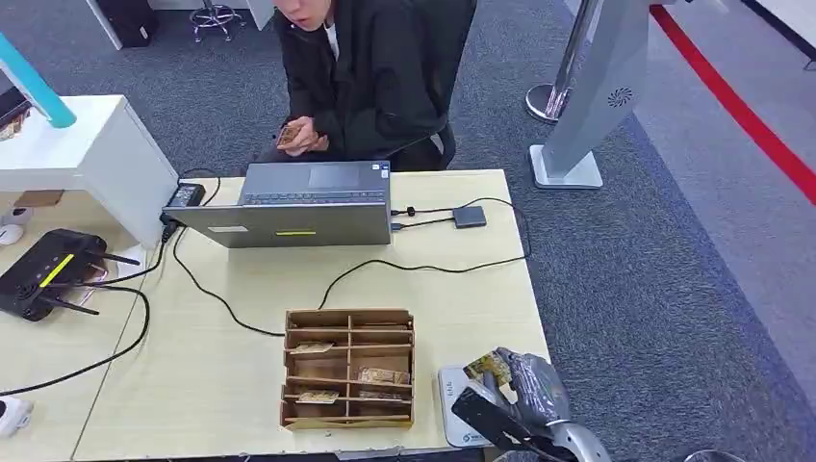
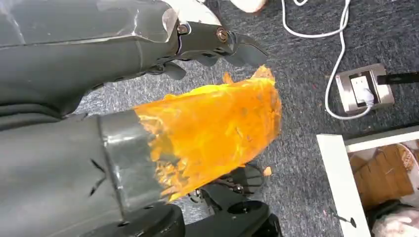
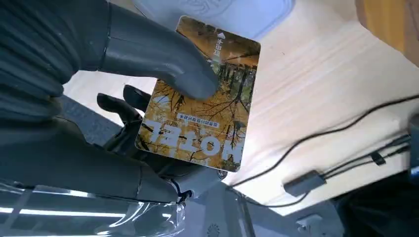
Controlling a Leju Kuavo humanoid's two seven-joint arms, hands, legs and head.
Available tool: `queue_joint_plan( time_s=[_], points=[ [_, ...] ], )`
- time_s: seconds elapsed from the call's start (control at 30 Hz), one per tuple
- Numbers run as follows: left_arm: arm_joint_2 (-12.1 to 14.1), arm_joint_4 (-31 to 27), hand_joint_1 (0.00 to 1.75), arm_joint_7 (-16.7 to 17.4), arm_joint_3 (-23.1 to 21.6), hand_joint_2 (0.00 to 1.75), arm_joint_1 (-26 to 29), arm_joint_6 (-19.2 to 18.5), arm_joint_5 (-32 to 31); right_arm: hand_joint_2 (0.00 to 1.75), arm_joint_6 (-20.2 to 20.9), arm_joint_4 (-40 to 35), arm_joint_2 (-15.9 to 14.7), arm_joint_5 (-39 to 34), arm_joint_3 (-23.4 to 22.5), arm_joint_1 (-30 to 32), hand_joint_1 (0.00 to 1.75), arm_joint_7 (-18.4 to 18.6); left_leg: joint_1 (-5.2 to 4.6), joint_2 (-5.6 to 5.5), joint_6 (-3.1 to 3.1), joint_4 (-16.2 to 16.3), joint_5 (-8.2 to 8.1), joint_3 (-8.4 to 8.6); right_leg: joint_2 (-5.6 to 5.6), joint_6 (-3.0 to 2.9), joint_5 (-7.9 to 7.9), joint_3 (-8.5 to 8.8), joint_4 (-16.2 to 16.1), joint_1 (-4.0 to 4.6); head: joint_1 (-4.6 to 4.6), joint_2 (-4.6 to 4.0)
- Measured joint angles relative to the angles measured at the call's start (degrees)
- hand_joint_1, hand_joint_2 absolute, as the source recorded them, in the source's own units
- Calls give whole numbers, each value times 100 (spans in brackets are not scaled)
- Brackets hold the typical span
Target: Pass the card to the sensor for recognition and then transmit it.
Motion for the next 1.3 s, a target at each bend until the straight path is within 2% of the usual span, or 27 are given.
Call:
queue_joint_plan(
  time_s=[0.3, 0.43, 0.7, 0.77, 1.1, 1.17, 1.23, 1.27, 1.3],
  points=[
    [-11, 0, 0, 0, 0, 0, 0, 0, -2, 175, -7, -181, 2, 39, -57, 51, 175, -9, 0, 0, 0, 0, 0, -3, 0, 0, 0, -3, 0, 0, 0, 0],
    [-17, 0, 0, 13, 0, 0, 1, -13, -50, 175, -337, -348, 48, 381, -151, 114, 175, -265, 0, 0, 0, 0, 0, -6, 0, 0, 0, -5, 0, 0, 0, 0],
    [-87, 0, 0, 201, -7, 0, -17, -48, -249, 175, -953, -1148, 300, 1154, -337, 165, 175, -813, 0, 0, 0, 0, 0, -5, 0, 0, 0, -6, 1, 0, 2, 0],
    [-98, 0, 0, 234, -11, 0, -34, -55, -275, 175, -1008, -1344, 359, 1193, -345, 165, 175, -940, 0, 0, 0, 0, 0, -6, 0, 0, 0, -6, 1, 0, 0, 0],
    [-101, 0, 0, 240, -13, 0, -41, -57, -282, 175, -1021, -1401, 372, 1198, -350, 162, 175, -979, 0, 0, 0, 0, 0, -6, 0, 0, 0, -6, 1, 0, 2, 0],
    [-103, 0, 0, 245, -22, 0, -68, -68, -302, 175, -1073, -1578, 426, 1224, -356, 137, 175, -1152, 0, 0, 0, 0, 0, -7, 0, 0, 0, -5, 1, 0, 2, 0],
    [-125, 0, 0, 249, -61, 0, -119, -72, -372, 175, -1296, -1762, 603, 1149, -374, -156, 175, -1489, 0, 1, -1, 0, 2, -5, 2, -1, 2, -5, 2, 0, 2, 0],
    [-131, -2, 0, 245, -70, 0, -137, -72, -402, 175, -1318, -1770, 750, 783, -385, -614, 175, -1617, 0, 1, -1, 0, 4, -5, 1, -1, 3, -5, 3, 0, 2, 0],
    [-131, -2, 0, 238, -70, 0, -143, -70, -398, 175, -1303, -1755, 776, 701, -393, -735, 175, -1624, 0, 0, -1, 0, 4, -5, 1, -1, 3, -5, 3, 0, 2, 0]
  ],
)
